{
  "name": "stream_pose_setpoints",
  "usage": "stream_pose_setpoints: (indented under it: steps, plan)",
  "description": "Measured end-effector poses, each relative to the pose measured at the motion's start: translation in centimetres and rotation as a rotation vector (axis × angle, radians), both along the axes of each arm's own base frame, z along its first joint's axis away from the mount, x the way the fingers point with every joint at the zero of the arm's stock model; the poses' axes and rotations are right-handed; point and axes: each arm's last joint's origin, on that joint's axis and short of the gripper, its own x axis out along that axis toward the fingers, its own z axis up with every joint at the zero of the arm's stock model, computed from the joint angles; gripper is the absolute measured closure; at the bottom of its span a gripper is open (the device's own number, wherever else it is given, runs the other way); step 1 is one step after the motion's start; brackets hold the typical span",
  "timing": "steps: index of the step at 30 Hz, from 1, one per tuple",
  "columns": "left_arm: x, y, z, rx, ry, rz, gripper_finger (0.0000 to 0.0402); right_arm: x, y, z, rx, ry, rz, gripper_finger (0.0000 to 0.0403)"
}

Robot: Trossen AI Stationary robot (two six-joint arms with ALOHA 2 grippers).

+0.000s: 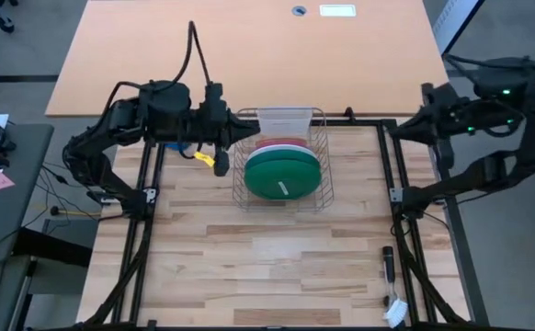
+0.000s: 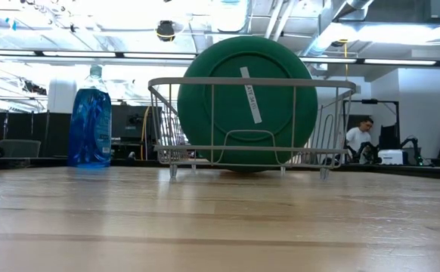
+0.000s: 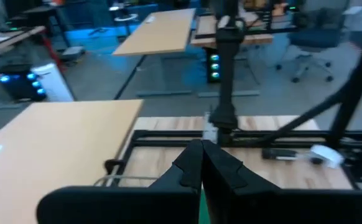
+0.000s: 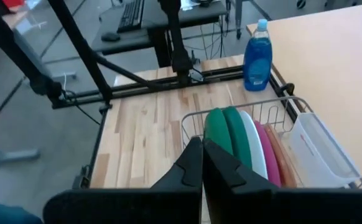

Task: Sort dishes
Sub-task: Return to Home Position

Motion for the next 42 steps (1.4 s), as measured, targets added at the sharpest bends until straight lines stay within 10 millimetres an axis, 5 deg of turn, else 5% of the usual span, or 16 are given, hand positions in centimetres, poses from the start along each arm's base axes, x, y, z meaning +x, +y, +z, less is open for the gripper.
stream_pose_setpoints:
  steps: [12, 20, 33, 42]
  plan:
    - [-0.5, -0.3, -0.4, -0.013, 0.056, -0.092, 0.0401, -2.0, 0.4, -2.1, 0.094, -0.167, -0.051, 0.0396]
    - [-1.0, 0.0, -2.5, -0.008, 0.023, -0.104, 0.0401, 0.4, 0.7, -7.6, 0.190, -0.175, -0.008, 0.0396]
    - [-6.9, 0.0, -13.4, -0.141, -0.358, -0.036, 0.0401, 4.6, 3.0, -14.5, 0.235, -0.231, 0.179, 0.0396]
    - [-8.8, 0.0, -20.3, -0.180, -0.324, -0.012, 0.0401, 6.7, 5.0, -20.6, 0.125, 0.079, 0.301, 0.0400]
